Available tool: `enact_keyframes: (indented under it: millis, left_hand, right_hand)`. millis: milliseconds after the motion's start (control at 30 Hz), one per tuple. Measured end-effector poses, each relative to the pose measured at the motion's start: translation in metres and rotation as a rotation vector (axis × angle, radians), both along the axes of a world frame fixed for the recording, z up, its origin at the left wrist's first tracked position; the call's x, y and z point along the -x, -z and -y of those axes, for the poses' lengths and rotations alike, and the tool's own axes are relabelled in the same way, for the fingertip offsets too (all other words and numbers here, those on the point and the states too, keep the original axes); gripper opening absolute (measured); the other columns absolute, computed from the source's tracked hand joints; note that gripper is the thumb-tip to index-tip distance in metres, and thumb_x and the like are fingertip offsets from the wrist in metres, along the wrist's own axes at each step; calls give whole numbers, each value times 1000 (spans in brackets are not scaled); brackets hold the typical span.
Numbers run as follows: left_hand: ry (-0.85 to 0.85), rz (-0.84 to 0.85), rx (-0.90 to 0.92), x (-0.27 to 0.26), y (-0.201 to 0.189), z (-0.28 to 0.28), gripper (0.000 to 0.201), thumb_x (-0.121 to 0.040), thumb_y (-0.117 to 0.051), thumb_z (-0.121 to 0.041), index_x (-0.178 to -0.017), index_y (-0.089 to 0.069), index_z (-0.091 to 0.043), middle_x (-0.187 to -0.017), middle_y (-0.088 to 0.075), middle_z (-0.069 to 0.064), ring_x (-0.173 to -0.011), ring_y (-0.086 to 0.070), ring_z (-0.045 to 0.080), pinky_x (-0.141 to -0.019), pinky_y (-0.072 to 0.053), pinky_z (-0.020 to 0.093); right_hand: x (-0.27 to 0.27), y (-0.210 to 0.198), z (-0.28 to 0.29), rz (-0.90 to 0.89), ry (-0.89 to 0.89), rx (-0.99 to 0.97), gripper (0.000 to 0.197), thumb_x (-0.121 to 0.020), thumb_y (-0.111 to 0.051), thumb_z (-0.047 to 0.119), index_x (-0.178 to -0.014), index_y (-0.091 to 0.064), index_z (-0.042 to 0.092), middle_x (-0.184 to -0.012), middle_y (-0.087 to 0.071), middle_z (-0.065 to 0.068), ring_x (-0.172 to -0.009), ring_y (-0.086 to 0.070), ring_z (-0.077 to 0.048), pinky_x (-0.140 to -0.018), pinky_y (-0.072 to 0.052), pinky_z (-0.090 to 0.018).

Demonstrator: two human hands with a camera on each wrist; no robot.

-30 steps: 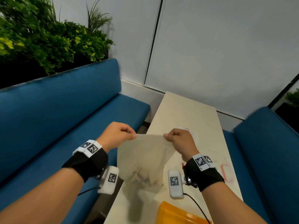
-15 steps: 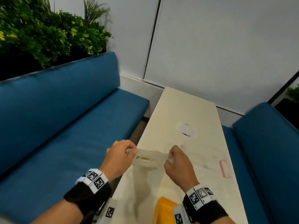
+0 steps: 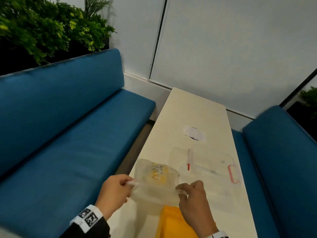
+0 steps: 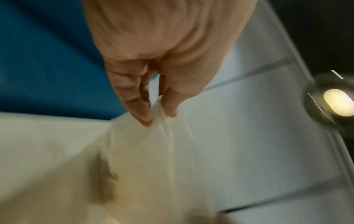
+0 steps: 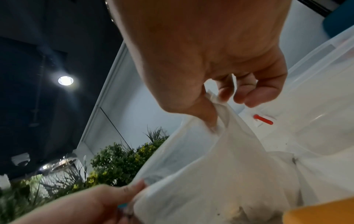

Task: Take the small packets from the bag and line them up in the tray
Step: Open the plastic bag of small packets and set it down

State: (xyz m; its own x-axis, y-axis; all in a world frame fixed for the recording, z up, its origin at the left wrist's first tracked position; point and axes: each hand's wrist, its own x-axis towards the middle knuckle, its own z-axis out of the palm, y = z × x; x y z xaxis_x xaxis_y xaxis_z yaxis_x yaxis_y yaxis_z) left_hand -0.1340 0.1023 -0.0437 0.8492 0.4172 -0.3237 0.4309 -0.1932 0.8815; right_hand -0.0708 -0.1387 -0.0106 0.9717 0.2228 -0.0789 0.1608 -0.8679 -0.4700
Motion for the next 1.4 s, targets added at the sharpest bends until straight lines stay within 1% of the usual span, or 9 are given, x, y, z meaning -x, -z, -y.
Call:
enact_keyframes:
  millis: [133, 233, 300, 467, 767, 900, 1100, 1233, 1400]
  left_hand:
    - [-194, 22, 771, -7, -7, 6, 19, -97, -58, 5, -108, -73, 2, -101, -77, 22, -82, -73, 30, -68, -62, 34]
    - [-181, 11, 1042, -15, -11, 8, 24, -102, -47, 3, -116, -66, 8, -107, -75, 24, -84, -77, 30, -66, -64, 36]
    - [-115, -60, 1108, -17, -10, 6, 27, -100, -48, 0, -118, -66, 11, -112, -74, 25, -85, -77, 31, -70, -65, 42]
    - [1, -236, 1073, -12, 0, -4, 20, -79, -65, -14, -95, -74, -6, -90, -73, 10, -68, -64, 23, -63, -48, 34]
    - [-283, 39, 1312, -26, 20, -10, 44, -108, -43, -31, -130, -60, 4, -127, -68, 26, -111, -70, 36, -87, -61, 50]
    - [-398, 30, 1302, -32, 29, -6, 44, -105, -50, -32, -130, -59, 4, -104, -75, 23, -82, -77, 28, -63, -65, 38]
    - [-354, 119, 1148, -39, 34, 9, 30, -102, -52, -40, -101, -59, -11, -71, -73, 5, -63, -73, 15, -59, -60, 35]
    - [-152, 148, 1075, -37, 37, 2, 58, -91, -54, -64, -96, -66, -7, -90, -73, 12, -83, -73, 21, -70, -61, 35]
    - [139, 185, 565, -18, 46, -4, 60, -54, -101, -32, -103, -73, -12, -115, -70, 11, -97, -72, 26, -80, -61, 40]
  right_hand:
    - [-1, 11, 0, -113, -53, 142, 42, -100, -44, 7, -137, -57, 23, -107, -37, 1, -91, -55, -12, -76, -42, -12]
    - [-11, 13, -10, -234, 37, 4, 41, -94, -45, -1, -124, -66, 16, -112, -63, -7, -103, -65, -23, -89, -53, -27]
    - [-22, 11, -16, -341, 240, -354, 34, -87, -45, -9, -99, -72, 9, -96, -72, -15, -87, -70, -30, -77, -62, -43]
    - [-40, 6, -21, -681, 529, -1085, 15, -83, -50, -21, -89, -61, -13, -89, -66, -28, -81, -69, -36, -64, -61, -39]
    - [-39, 19, -19, -1081, 573, -1430, 23, -94, -46, -5, -112, -59, -11, -114, -67, -31, -101, -67, -44, -67, -60, -55]
    - [-41, 27, -27, -976, 660, -1360, 25, -90, -42, -10, -70, -48, 5, -66, -54, -13, -59, -56, -28, -52, -55, -38]
    - [-34, 25, -41, -709, 289, -1041, 37, -82, -78, 38, -94, -61, 7, -98, -68, -17, -88, -66, -32, -75, -52, -46]
    - [-33, 36, -44, -411, 124, -537, 39, -63, -84, 28, -94, -66, 12, -97, -71, -7, -90, -69, -22, -80, -60, -38]
    - [-42, 34, -54, -524, 327, -802, 38, -68, -58, 31, -83, -69, -1, -76, -65, -13, -74, -58, -27, -65, -47, -37]
